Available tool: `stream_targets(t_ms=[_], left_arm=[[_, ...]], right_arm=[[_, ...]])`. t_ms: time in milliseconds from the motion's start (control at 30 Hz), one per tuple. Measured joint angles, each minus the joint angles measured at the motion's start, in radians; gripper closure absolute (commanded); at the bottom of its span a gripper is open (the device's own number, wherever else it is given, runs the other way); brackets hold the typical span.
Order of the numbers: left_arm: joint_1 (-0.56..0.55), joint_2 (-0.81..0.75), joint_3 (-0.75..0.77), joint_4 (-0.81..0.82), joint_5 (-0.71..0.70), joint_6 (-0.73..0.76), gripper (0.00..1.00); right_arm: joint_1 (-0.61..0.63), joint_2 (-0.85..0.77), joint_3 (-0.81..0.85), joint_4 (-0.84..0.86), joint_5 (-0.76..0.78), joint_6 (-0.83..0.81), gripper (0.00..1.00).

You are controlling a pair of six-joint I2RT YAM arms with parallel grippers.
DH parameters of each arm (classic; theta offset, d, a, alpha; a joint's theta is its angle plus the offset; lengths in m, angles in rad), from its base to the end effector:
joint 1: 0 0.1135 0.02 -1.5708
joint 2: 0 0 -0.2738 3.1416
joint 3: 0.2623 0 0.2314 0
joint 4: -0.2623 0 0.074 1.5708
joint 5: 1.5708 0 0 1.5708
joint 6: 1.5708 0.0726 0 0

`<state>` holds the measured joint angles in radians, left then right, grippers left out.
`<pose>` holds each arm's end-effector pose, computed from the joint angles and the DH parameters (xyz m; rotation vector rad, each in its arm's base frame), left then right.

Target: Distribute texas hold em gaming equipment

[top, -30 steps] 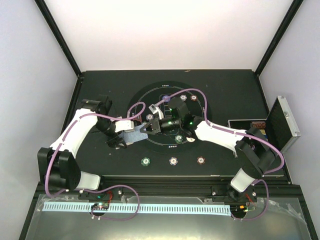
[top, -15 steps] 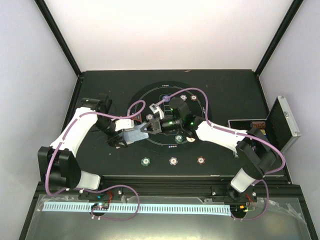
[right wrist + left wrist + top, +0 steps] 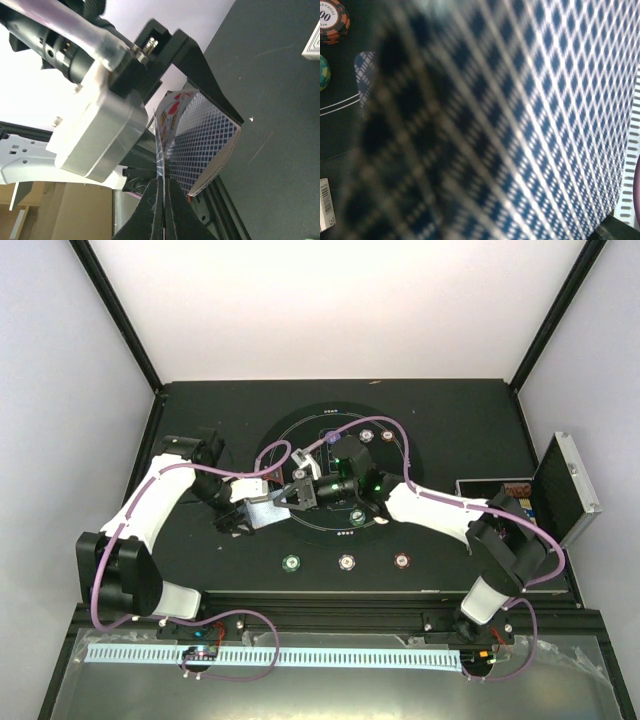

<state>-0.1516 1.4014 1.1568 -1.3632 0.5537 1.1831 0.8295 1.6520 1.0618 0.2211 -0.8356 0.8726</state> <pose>0.1921 -0.0680 0.2518 1.7285 2.2175 -0.7206 0.2140 0.3135 0.2676 -0.6340 2.2573 1.8125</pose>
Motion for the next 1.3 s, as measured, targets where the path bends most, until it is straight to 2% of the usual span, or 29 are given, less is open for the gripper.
stream_targets(t_ms=[600,800,867,1167,1300], left_arm=[[0.0,-0.001,-0.006,0.002,-0.006,0.008,0.98],[0.0,-0.001,-0.007,0.003,-0.006,0.01,0.98],[0.0,-0.002,-0.008,0.004,-0.006,0.01,0.98],[0.0,-0.019,-0.03,0.021,-0.008,0.01,0.98],[0.0,-0.019,-0.03,0.037,-0.015,0.006,0.98]], right_arm=[[0.0,0.006,-0.008,-0.031,-0.005,-0.048,0.99],[0.0,0.025,0.04,-0.071,-0.004,-0.048,0.92],[0.0,0.037,0.051,-0.072,-0.004,-0.046,0.84],[0.0,0.053,0.039,-0.103,-0.005,-0.026,0.6],[0.0,0.053,0.039,-0.11,-0.005,-0.023,0.59]])
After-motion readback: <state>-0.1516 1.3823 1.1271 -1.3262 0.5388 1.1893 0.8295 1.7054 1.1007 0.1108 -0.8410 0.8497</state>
